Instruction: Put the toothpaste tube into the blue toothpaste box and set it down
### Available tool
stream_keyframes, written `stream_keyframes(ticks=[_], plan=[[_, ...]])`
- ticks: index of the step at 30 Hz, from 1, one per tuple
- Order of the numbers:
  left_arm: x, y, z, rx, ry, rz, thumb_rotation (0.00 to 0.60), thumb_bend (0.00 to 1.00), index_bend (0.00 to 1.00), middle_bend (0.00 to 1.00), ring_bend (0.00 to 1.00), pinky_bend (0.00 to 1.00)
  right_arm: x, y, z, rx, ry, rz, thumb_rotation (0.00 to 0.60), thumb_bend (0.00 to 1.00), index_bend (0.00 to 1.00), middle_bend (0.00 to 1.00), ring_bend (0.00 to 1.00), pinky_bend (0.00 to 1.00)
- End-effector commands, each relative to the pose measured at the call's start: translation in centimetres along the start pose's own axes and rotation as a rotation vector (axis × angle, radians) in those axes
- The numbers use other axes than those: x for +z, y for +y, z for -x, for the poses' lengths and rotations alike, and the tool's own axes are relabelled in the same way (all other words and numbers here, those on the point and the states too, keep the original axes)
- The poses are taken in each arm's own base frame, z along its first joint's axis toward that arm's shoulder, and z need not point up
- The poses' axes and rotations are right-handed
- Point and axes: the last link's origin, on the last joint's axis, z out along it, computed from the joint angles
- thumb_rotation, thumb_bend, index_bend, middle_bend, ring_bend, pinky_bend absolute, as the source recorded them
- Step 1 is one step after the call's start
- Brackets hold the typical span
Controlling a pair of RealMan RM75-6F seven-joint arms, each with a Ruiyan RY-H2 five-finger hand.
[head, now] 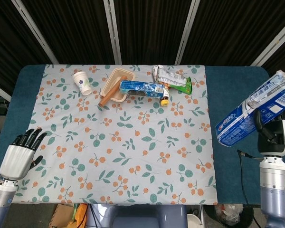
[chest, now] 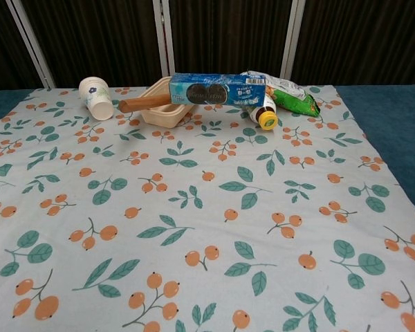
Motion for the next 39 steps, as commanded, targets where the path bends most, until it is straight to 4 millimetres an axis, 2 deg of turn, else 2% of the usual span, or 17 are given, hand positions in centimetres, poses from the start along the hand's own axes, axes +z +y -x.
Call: stream_keyframes(ticks=[1, 3, 7, 12, 17, 23, 25, 29, 31, 34, 39], plan=[[0.0, 0.1, 0.0, -0.003, -0.002, 0.005, 0.6, 0.01, 0.2, 0.18, 0.2, 0.35, -0.5, 2.2, 0.1, -0.248, -0.061, 0.068, 0.6, 0.51, 0.53, 0.58, 0.55, 0.53], [0.0, 0.2, 0.0, -0.004, -0.003, 0.006, 0.6, 0.01, 0.2, 0.18, 0.2, 0.35, -1.0, 3.6, 0.3, -0.381, -0.099, 0.092, 0.6, 0.51, 0.53, 0.58, 0.55, 0.53], [0.0, 0.3, 0.0, -0.01, -0.004, 0.008, 0.6, 0.01, 0.2, 0.18, 0.2, 0.35, -2.6, 7.7, 1.1, -0.638, -0.202, 0.155, 0.6, 0.51, 0.53, 0.59, 0.55, 0.53], [0.0, 0.3, 0.0, -0.015, -0.006, 0.008, 0.6, 0.01, 0.2, 0.18, 0.2, 0.35, -4.9, 12.5, 2.3, -0.88, -0.339, 0.206, 0.6, 0.51, 0.53, 0.59, 0.55, 0.53], [0.0, 0.3, 0.1, -0.026, -0.014, 0.001, 0.6, 0.01, 0.2, 0.18, 0.2, 0.35, -6.7, 16.7, 3.2, -1.032, -0.408, 0.232, 0.6, 0.51, 0.53, 0.59, 0.55, 0.53], [0.1, 0.3, 0.1, -0.035, -0.016, -0.003, 0.6, 0.01, 0.2, 0.18, 0.2, 0.35, -7.7, 20.3, 4.5, -1.144, -0.433, 0.244, 0.6, 0.51, 0.49, 0.59, 0.52, 0.53], [0.1, 0.2, 0.1, -0.039, -0.017, -0.007, 0.6, 0.01, 0.2, 0.18, 0.2, 0.35, -8.0, 21.2, 4.8, -1.186, -0.455, 0.247, 0.6, 0.51, 0.41, 0.55, 0.46, 0.49], [0.1, 0.1, 0.1, -0.045, -0.019, -0.015, 0.6, 0.01, 0.2, 0.18, 0.2, 0.35, -8.6, 22.7, 5.7, -1.242, -0.509, 0.271, 0.6, 0.49, 0.09, 0.3, 0.2, 0.31], [0.1, 0.1, 0.1, -0.05, -0.023, -0.019, 0.6, 0.01, 0.2, 0.17, 0.2, 0.35, -8.8, 22.9, 6.4, -1.261, -0.538, 0.278, 0.6, 0.45, 0.02, 0.21, 0.1, 0.23], [0.1, 0.1, 0.1, -0.052, -0.023, -0.021, 0.6, 0.01, 0.19, 0.16, 0.19, 0.35, -9.0, 22.6, 7.4, -1.265, -0.562, 0.276, 0.6, 0.4, 0.0, 0.11, 0.02, 0.16], [0.0, 0.1, 0.0, -0.061, -0.027, -0.03, 0.6, 0.01, 0.18, 0.15, 0.18, 0.34, -8.9, 21.1, 8.4, -1.286, -0.576, 0.238, 0.6, 0.38, 0.0, 0.07, 0.0, 0.14]])
